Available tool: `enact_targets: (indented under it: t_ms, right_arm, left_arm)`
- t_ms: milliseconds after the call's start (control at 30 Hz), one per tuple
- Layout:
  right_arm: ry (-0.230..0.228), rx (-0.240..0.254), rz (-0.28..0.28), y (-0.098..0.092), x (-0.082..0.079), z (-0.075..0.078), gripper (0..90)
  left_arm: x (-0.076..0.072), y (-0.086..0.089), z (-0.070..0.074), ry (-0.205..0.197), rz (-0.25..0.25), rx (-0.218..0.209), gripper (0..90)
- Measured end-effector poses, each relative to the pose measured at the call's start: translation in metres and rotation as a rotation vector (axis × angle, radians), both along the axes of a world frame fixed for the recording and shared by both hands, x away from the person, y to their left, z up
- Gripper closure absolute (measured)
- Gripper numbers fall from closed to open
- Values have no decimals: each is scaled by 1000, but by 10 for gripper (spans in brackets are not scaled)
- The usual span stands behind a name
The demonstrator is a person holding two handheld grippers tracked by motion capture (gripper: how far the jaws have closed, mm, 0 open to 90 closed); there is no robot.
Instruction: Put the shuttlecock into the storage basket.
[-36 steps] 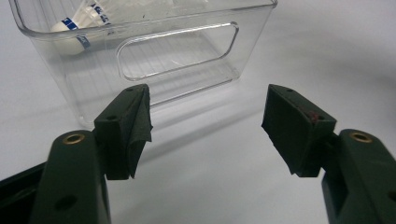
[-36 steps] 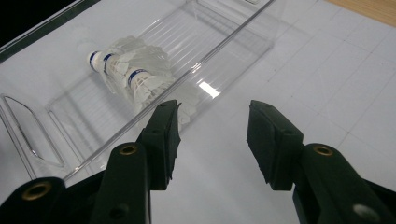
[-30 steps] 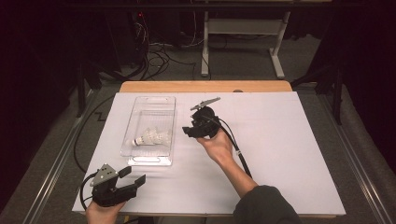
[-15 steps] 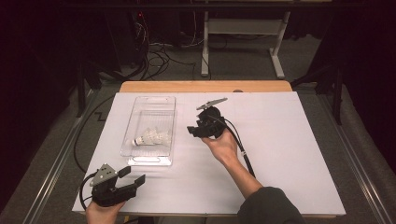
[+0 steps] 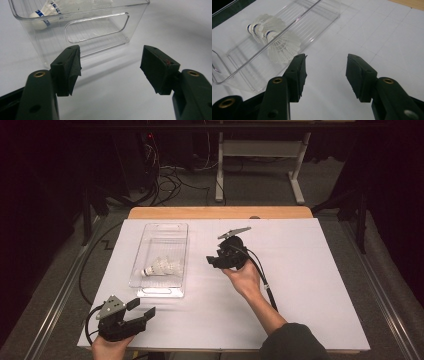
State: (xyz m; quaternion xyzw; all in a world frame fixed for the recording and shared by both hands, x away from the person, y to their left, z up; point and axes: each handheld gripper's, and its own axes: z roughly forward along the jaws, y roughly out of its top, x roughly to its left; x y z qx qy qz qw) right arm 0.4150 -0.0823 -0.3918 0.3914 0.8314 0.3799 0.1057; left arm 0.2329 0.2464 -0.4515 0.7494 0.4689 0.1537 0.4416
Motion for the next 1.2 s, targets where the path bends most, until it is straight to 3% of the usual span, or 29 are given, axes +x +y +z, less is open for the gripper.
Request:
enact_targets:
  t_ms: [1200]
  right_arm:
    - [-1,24,-15,-20,-6,-4,509]
  left_arm:
    - [0,1,0,1,3,-2,332]
